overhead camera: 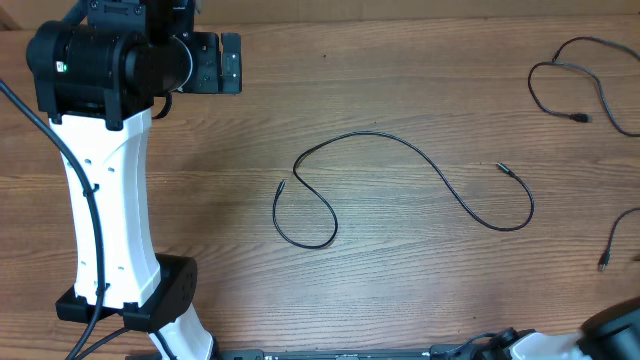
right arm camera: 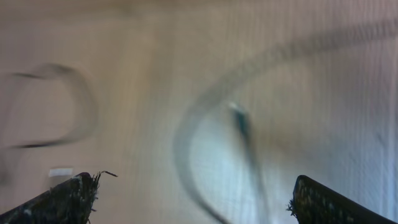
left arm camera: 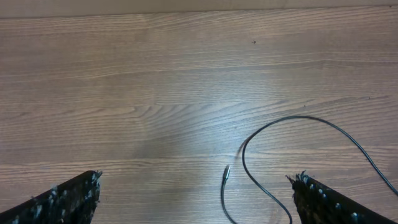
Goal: Untangle cables
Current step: 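Reach the right gripper to the center cable and grasp it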
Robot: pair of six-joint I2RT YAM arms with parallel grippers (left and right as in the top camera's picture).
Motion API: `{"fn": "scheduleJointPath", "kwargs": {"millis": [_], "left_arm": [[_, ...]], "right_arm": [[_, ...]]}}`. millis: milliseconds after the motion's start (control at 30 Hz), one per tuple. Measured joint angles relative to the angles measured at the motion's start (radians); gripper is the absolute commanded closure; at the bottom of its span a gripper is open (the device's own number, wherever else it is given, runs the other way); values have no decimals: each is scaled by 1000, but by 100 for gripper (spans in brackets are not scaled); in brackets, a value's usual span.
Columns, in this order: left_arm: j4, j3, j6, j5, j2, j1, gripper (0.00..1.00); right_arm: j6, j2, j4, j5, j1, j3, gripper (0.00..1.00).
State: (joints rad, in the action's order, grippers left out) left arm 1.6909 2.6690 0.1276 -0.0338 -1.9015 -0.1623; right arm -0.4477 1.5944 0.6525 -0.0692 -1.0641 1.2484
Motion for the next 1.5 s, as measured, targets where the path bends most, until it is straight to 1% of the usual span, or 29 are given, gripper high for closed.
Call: {"fn": "scheduleJointPath", "kwargs": {"millis": [200, 300, 467, 600, 700, 800, 867, 1000, 1133, 1267, 1333, 1500], "left_arm": [[0, 0, 0, 0, 0, 0, 0], [0, 0, 0, 0, 0, 0, 0], [0, 0, 0, 0, 0, 0, 0], [0, 0, 0, 0, 0, 0, 0], [0, 0, 0, 0, 0, 0, 0], [0, 0, 0, 0, 0, 0, 0], [0, 0, 0, 0, 0, 0, 0], [0, 0, 0, 0, 0, 0, 0], [0, 0, 0, 0, 0, 0, 0], [0, 0, -2, 0, 0, 0, 0], [0, 0, -4, 0, 0, 0, 0], [0, 0, -8, 0, 0, 0, 0]], "right_arm": [[36, -269, 13, -204, 0, 150, 0], [41, -368, 75, -319, 0, 206, 0], [71, -396, 170, -494, 0, 237, 0], [171, -365, 274, -676, 24, 235, 0], [252, -362, 361, -738, 82, 234, 0], [336, -362, 441, -747, 182, 234, 0], [373, -362, 478, -715, 256, 234, 0], [417, -357, 552, -581, 436, 234, 0], [432, -320, 591, -455, 594, 230, 0], [443, -239, 566, -383, 729, 191, 0], [445, -165, 550, -365, 797, 162, 0], [448, -3, 523, -426, 969, 149, 0]]}}
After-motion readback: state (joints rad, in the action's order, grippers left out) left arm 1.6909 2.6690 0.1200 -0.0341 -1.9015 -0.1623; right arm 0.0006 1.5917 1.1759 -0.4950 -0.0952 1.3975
